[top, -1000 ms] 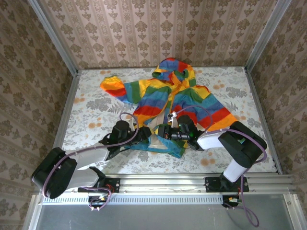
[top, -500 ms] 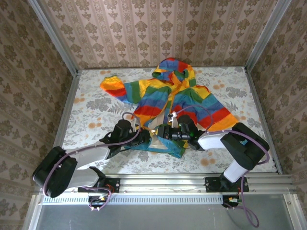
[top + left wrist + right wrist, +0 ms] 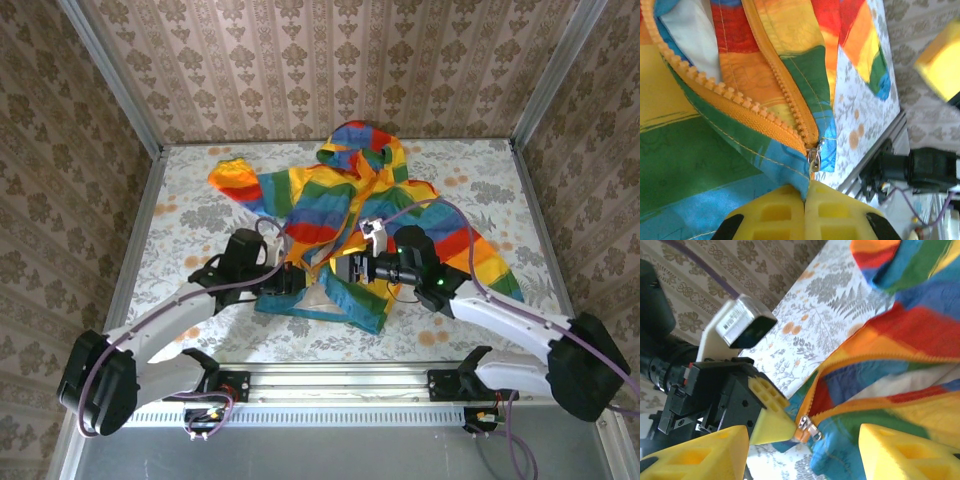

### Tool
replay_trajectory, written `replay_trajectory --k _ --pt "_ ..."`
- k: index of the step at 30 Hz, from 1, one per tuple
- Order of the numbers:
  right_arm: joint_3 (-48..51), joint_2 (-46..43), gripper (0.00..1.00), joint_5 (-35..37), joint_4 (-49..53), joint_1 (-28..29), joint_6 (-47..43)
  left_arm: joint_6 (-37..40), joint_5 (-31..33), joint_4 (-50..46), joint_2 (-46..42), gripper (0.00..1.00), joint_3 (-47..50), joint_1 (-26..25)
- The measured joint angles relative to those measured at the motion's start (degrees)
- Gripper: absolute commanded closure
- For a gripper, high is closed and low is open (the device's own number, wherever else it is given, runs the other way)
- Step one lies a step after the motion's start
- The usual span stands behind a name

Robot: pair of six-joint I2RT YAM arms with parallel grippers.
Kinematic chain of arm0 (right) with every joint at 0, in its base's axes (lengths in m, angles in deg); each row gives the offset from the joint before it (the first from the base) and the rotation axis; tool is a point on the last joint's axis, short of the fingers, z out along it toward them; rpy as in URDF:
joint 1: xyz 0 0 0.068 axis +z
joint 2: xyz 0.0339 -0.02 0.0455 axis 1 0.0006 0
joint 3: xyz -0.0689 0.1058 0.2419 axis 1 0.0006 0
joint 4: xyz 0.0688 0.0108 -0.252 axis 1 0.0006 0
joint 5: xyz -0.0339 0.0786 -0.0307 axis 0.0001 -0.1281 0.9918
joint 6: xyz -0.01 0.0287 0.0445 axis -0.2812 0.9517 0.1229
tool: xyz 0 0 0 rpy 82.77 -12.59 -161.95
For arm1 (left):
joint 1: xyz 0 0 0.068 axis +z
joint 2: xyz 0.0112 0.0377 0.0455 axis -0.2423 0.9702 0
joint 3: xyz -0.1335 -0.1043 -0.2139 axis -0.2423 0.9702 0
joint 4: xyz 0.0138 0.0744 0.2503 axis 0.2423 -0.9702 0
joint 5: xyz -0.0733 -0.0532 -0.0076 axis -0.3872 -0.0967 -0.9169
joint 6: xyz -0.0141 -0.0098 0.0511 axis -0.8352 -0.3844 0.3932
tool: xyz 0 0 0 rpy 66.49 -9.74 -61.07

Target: Zip up the jacket

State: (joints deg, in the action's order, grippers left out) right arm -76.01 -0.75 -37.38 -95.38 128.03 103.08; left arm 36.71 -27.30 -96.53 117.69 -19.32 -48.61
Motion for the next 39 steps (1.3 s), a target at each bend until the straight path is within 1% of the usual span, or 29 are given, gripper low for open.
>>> replay_trajectory --k 2,6,11,17,23,26,28,32,39 --pt "-0.6 -1.2 0.37 0.6 2.5 0.0 -3.2 2.4 -1.0 -3.6 0.0 1.0 -0.9 0.1" --pt "-2.4 -0.7 0.37 0.3 6.9 0.0 -7.9 6.4 -2.8 -8.8 0.0 1.0 -2.8 0.2" --pt "-5.5 2.4 0.38 -4.6 10.1 0.0 -14.5 11.4 -4.9 -13.8 0.1 1.0 -5.1 0.2" --pt "-5.9 3.7 0.4 -7.5 12.7 0.3 -22.3 15.6 -6.4 -17.3 0.4 1.0 -7.2 0.2" --pt "-6.7 5.9 0.43 -9.4 14.2 0.5 -26.7 17.3 -7.1 -18.8 1.8 1.0 -7.4 0.2" --pt "-8.4 8.6 0.48 -10.1 15.4 1.1 -28.1 17.8 -7.4 -19.1 2.8 1.0 -7.8 0.1" --pt "-9.7 10.2 0.5 -10.6 16.6 1.6 -28.6 18.1 -7.5 -19.2 3.4 1.0 -8.3 0.1" --pt "-12.4 13.1 0.5 -11.0 18.9 2.4 -29.6 18.2 -7.9 -19.2 3.5 1.0 -8.7 0.1" --pt "-13.0 15.1 0.51 -11.5 19.7 3.8 -31.3 18.3 -8.1 -19.2 3.5 1.0 -8.7 -0.3"
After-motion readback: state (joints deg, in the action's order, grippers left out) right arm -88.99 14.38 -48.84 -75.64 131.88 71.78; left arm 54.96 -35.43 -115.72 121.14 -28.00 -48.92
